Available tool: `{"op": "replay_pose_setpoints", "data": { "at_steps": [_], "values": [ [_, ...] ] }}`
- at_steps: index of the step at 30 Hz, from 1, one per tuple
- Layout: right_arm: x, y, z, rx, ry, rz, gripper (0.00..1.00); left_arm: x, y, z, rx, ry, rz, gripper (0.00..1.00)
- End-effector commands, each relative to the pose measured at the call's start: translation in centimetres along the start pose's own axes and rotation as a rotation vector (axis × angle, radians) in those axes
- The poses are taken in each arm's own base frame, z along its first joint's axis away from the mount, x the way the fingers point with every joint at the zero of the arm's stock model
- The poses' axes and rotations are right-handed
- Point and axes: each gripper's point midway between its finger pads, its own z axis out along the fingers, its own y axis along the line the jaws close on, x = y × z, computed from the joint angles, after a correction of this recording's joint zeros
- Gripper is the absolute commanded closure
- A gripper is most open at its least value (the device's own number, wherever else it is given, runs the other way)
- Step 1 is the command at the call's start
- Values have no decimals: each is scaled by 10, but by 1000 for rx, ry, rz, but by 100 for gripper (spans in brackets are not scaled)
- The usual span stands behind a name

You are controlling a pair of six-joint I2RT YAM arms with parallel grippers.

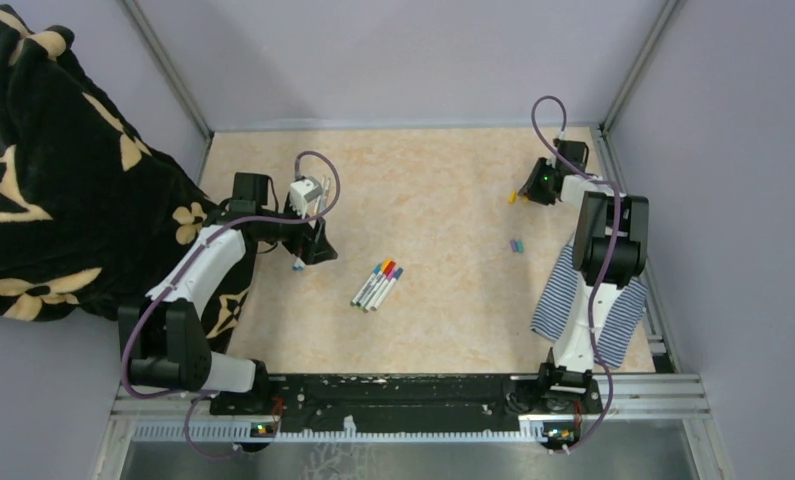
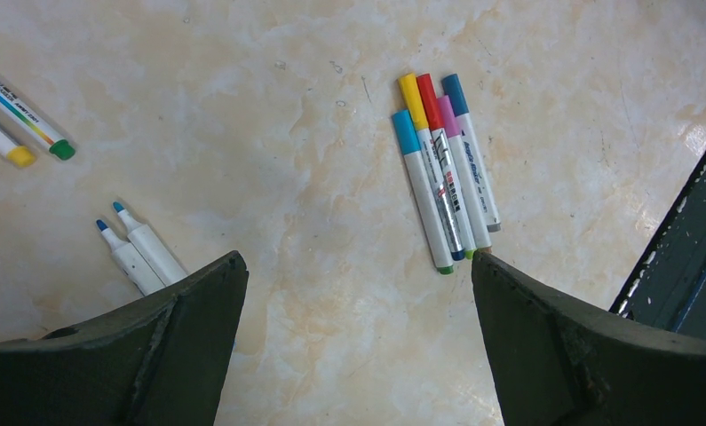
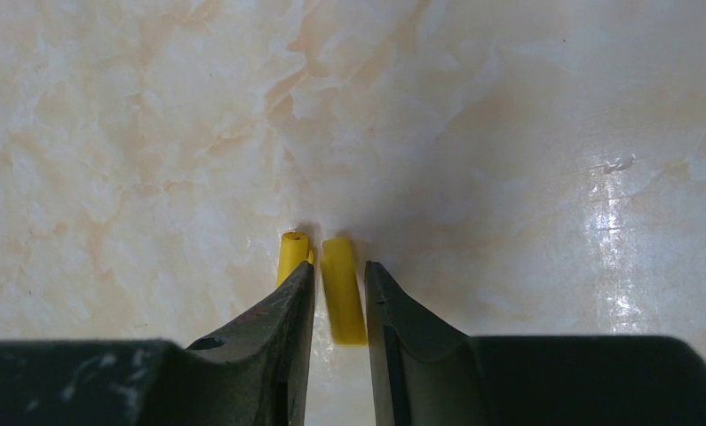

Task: Open the pen caps
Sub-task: Place the pen cap at the center of the board.

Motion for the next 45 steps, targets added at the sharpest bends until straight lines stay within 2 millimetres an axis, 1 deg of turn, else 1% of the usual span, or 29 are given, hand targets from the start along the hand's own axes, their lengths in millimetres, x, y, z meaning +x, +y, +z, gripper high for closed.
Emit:
{"op": "replay_pose_setpoints", "data": {
  "at_steps": [1,11,15,21,27,30,34,37,42,45],
  "values": [
    [-24,13,4,-36,-59,-16,71,0,-4,-1,23,-12,15,1],
    [-19,20,-1,-58,-48,-12,70,1,-4,1,29,-11,15,1],
    [-18,27,0,-78,-44,-22,69,2,-4,1,32,-11,13,1],
    [-13,44,6,-116,-19,-67,68,2,-4,3,40,-9,9,1],
    [-9,50,9,-110,-11,-89,67,1,-4,2,39,-13,12,1],
    [-12,51,6,-106,-21,-97,66,-1,-5,2,41,-17,17,1],
    [-24,55,-8,-101,-57,-130,65,-2,-6,2,31,-13,33,1],
    [-33,59,-22,-100,-84,-155,62,-2,-9,9,11,11,67,1],
    [-46,68,-50,-106,-116,-199,57,4,-20,31,-36,86,160,1],
    [-45,74,-68,-121,-121,-218,53,10,-23,46,-56,128,187,1]
  ]
}}
